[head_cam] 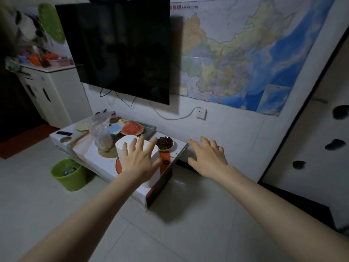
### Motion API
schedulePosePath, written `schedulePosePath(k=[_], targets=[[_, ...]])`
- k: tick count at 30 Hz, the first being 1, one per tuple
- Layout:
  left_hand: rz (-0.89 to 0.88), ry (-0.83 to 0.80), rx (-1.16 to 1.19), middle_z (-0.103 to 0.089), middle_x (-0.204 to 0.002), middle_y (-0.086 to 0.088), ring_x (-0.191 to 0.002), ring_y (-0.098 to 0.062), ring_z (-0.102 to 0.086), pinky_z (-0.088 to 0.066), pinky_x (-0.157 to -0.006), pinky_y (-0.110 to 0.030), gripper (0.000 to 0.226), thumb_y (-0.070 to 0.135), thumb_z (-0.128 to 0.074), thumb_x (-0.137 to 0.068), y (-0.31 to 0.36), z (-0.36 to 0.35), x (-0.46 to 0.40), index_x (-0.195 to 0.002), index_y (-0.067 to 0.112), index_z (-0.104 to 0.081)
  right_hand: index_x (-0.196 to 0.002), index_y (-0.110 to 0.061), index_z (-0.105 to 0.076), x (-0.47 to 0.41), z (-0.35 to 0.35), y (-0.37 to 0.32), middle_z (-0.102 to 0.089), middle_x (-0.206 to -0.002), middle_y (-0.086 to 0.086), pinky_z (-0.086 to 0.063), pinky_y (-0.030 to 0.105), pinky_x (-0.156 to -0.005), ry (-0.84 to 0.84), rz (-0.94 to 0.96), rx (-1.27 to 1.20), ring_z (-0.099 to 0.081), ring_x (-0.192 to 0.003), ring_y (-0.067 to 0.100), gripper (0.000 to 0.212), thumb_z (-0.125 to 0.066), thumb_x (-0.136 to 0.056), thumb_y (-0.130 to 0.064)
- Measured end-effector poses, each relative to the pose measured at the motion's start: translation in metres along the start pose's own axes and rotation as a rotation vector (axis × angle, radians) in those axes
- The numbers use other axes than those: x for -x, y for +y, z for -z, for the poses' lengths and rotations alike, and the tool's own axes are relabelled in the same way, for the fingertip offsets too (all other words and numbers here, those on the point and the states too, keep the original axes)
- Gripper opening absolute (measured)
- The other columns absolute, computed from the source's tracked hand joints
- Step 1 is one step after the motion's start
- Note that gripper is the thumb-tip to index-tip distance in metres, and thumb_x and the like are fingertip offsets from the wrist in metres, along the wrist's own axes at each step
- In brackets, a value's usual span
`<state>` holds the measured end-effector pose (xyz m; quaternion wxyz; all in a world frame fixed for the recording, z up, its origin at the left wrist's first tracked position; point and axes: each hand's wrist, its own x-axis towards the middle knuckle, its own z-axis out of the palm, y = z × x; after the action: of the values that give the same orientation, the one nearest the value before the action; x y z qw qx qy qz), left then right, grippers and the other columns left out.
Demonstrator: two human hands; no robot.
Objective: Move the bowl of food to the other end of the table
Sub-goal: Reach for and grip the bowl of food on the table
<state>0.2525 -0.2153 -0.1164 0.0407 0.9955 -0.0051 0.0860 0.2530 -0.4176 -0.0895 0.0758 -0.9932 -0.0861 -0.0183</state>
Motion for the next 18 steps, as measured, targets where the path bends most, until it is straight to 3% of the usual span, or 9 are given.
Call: schedulePosePath(k=[9, 18], targets=[[0.105, -0.118, 0.071, -0.009, -0.161, -0.011, -0.147, -0.035, -0.009, -0.005, -0.118, -0.055, 0.077, 0.062, -0.047, -0.084, 0.042, -0.086, -0.114, -0.147, 0.038, -0.008, -0.147, -0.023, -0.024, -0.121, -0.048, 0.093, -0.030, -0.151, 0.015, -0.032, 0.050, -0.104, -0.144, 0.040, -0.044, -0.031, -0.132, 0.037, 0.061, -0.048, -0.094, -0.040], [0.120, -0.199, 0.190, -0.010, -0.161, -0.011, -0.146, -0.033, -0.011, -0.006, -0.119, -0.050, 0.084, 0.053, -0.056, -0.082, 0.052, -0.173, -0.279, -0.148, 0.032, -0.009, -0.150, -0.023, -0.019, -0.295, -0.116, 0.125, -0.028, -0.153, 0.012, -0.031, 0.050, -0.107, -0.262, 0.072, -0.074, -0.028, -0.136, 0.035, 0.066, -0.049, -0.094, -0.040]])
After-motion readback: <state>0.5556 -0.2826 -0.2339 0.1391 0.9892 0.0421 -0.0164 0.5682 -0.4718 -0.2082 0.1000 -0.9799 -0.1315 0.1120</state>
